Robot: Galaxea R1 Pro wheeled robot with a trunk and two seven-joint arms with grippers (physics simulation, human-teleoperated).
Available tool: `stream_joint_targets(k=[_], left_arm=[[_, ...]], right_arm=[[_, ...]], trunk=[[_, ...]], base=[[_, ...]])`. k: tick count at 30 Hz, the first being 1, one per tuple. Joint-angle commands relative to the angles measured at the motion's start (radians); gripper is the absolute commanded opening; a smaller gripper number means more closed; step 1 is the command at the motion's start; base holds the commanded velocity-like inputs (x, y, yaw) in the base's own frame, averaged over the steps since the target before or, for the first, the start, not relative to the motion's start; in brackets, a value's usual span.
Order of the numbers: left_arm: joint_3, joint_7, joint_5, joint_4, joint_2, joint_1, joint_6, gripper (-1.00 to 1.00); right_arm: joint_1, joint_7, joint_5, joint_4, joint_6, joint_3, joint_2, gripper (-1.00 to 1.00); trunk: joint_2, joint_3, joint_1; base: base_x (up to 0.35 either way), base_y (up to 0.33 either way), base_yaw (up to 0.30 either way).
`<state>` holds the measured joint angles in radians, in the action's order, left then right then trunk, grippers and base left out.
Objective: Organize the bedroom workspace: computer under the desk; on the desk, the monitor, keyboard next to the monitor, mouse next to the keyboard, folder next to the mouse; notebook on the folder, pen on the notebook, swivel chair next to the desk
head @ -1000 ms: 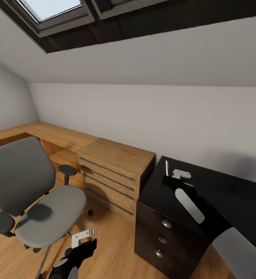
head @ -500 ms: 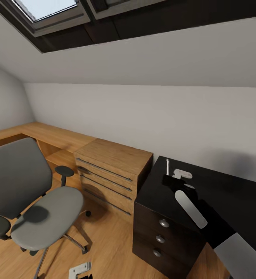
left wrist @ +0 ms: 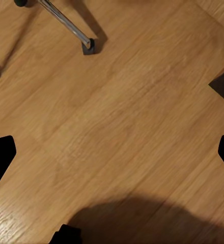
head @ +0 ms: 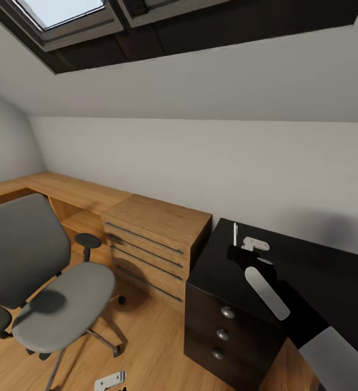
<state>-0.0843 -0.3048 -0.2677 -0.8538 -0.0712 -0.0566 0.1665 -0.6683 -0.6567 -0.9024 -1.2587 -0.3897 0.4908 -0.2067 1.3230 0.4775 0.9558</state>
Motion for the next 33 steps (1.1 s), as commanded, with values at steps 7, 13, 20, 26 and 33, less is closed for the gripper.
stream_joint_targets(k=[7,13,20,26,33], left_arm=[[-0.003,-0.009,-0.008,-0.002,0.001,0.000,0.004,1.00],[-0.003,-0.010,-0.008,-0.002,0.001,0.000,0.004,1.00],[-0.002,-0.010,-0.008,-0.002,0.001,0.000,0.004,1.00],[-0.002,-0.010,-0.008,-0.002,0.001,0.000,0.004,1.00],[-0.002,-0.010,-0.008,-0.002,0.001,0.000,0.002,1.00]], right_arm=[[-0.002,-0.008,-0.006,0.002,-0.001,0.002,-0.002,-1.00],[-0.002,-0.008,-0.006,0.007,-0.001,-0.017,-0.002,-1.00],[-0.001,-0.008,-0.006,0.049,-0.001,-0.094,-0.002,-1.00],[-0.002,-0.006,-0.005,0.096,-0.008,-0.270,-0.007,-1.00],[-0.001,-0.005,-0.007,0.102,-0.012,-0.334,-0.079,-1.00]], trunk=[[0.001,-0.001,0.000],[0.001,-0.002,0.000],[0.001,-0.002,0.000],[0.001,-0.002,0.000],[0.001,-0.002,0.000]], base=[[0.000,0.000,-0.231],[0.000,0.000,-0.269],[0.000,0.000,-0.290],[0.000,0.000,-0.295],[0.000,0.000,-0.296]])
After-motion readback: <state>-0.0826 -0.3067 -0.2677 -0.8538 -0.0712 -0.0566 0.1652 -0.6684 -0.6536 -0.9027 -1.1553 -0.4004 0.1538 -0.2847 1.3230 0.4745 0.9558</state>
